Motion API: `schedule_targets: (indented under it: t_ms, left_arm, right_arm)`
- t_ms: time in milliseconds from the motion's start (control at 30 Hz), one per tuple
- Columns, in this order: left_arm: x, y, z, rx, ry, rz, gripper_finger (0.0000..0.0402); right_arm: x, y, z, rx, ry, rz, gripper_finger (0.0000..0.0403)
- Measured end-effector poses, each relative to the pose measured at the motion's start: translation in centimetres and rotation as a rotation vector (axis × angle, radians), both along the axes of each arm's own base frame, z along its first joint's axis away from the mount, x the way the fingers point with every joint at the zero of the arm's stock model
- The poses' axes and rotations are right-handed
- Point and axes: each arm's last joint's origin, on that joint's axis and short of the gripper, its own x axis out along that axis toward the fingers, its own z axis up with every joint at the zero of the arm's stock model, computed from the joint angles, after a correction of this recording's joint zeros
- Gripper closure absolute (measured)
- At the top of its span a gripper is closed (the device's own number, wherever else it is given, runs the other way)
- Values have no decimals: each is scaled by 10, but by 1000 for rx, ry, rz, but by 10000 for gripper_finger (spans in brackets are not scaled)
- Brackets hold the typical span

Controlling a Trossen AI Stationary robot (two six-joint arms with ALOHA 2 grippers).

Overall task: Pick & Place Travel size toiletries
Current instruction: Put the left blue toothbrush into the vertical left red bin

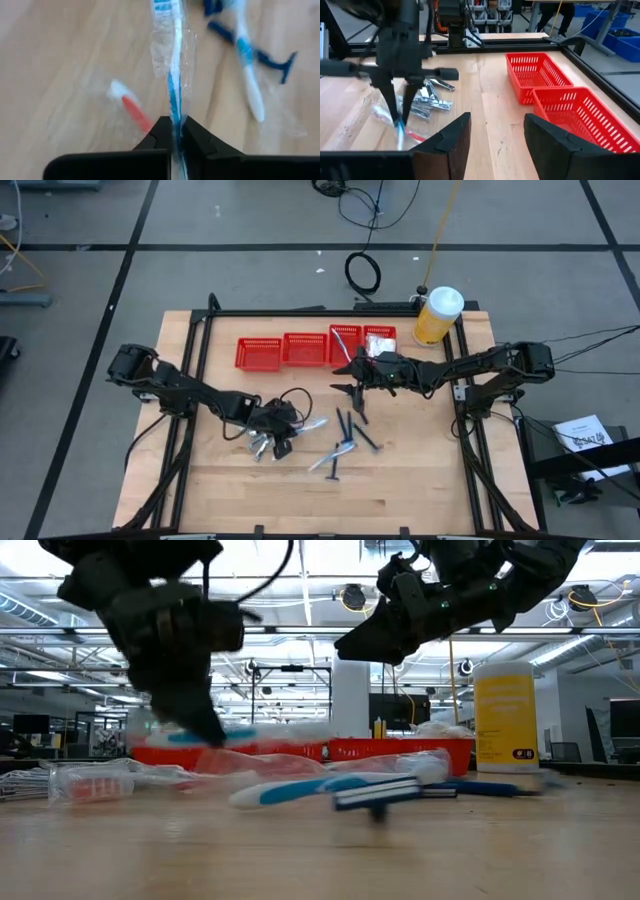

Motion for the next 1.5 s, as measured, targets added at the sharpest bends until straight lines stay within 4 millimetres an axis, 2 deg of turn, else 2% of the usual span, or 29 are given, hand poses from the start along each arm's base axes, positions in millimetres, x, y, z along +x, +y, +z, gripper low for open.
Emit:
schedule_targets:
  t_ms: [167, 367, 500, 600, 833, 1100, 1267, 1500]
  left_arm:
    - [-6, 3, 27, 99, -117, -19, 389]
    - [-12, 11, 58, 359, -288, -20, 393]
    - [-6, 19, 75, 512, -427, -26, 394]
    - [0, 28, 83, 563, -513, -37, 395]
    - [7, 51, 88, 569, -588, -61, 396]
    - [8, 58, 88, 554, -595, -72, 395]
    - [8, 58, 88, 554, -596, -71, 396]
    - [12, 58, 87, 541, -612, -60, 389]
  right_arm:
    - [-1, 0, -1, -4, 3, 2, 232]
    - [0, 3, 1, -9, -17, 16, 232]
    - [2, 11, 6, -15, -81, 46, 232]
    - [7, 20, 5, -26, -125, 78, 232]
    - [12, 32, 7, -49, -218, 117, 212]
    - [11, 33, 23, -40, -374, 138, 182]
    - [11, 32, 25, -38, -400, 133, 203]
    - [11, 32, 27, -53, -404, 131, 266]
